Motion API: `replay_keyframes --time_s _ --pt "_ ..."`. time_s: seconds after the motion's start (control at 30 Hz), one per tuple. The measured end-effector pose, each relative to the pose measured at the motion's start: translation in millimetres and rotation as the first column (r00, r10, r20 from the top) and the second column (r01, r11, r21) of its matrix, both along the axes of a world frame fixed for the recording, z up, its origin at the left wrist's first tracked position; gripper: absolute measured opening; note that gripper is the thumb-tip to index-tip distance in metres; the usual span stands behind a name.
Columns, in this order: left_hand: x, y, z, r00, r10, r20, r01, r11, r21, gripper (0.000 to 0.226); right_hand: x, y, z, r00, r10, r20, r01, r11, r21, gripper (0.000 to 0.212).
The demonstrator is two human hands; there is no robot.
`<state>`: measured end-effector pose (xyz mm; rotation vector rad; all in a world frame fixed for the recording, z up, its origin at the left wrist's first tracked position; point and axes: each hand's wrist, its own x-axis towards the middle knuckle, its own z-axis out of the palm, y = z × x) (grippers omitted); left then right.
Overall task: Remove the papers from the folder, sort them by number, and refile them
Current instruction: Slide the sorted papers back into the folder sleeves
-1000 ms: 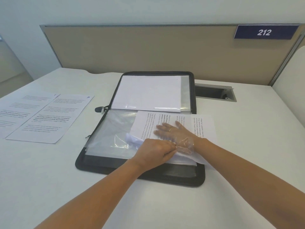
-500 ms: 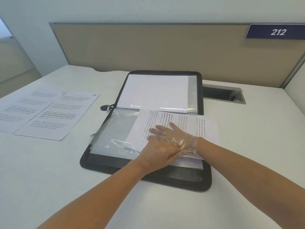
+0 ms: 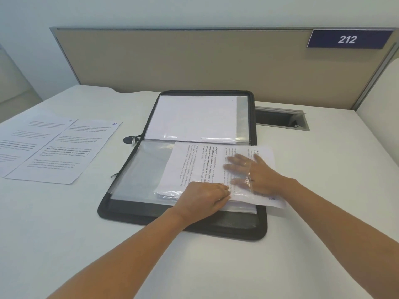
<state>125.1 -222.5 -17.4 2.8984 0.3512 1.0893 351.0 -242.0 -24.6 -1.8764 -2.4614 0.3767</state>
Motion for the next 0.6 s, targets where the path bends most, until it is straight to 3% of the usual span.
replay_keyframes --time_s 0.1,0.23,0.37,0.43,0.5,0.53,0.6 --pt "-0.6 -1.8 -4.3 0.999 0.014 -0.033 -0.014 1.000 -0.002 0.029 16.1 -16.5 0.9 0.987 -0.155 -0.044 0.155 0.988 -0.013 0.088" --pt "-0.2 -3.0 -2.8 0.998 0.026 -0.057 -0.025 1.000 0.008 0.030 2.5 -12.6 -1.8 0.988 -0.152 -0.011 0.152 0.988 -0.019 0.098" --pt "1.1 -2.9 0.8 0.998 0.039 -0.051 -0.038 0.999 0.029 0.031 -17.6 -6.5 4.4 0.991 -0.136 0.006 0.136 0.990 -0.044 0.079" --pt "1.0 -2.6 1.7 0.999 0.037 -0.034 -0.036 0.999 0.033 0.031 -20.4 -4.0 5.3 0.986 -0.148 -0.079 0.146 0.989 -0.031 0.059" --pt "0.7 -2.9 2.4 0.999 0.034 -0.020 -0.034 0.999 0.034 0.030 -16.8 -3.7 2.8 0.890 -0.261 -0.374 0.300 0.953 0.050 0.037" --pt "0.6 -3.0 2.5 0.999 0.034 -0.014 -0.034 0.999 0.034 0.030 -13.9 -5.1 1.8 0.790 -0.331 -0.515 0.434 0.896 0.090 0.029" --pt "0.6 -3.7 2.9 0.999 0.035 -0.008 -0.035 0.999 0.027 0.030 -8.7 -11.3 1.8 0.609 -0.444 -0.658 0.669 0.733 0.125 0.017"
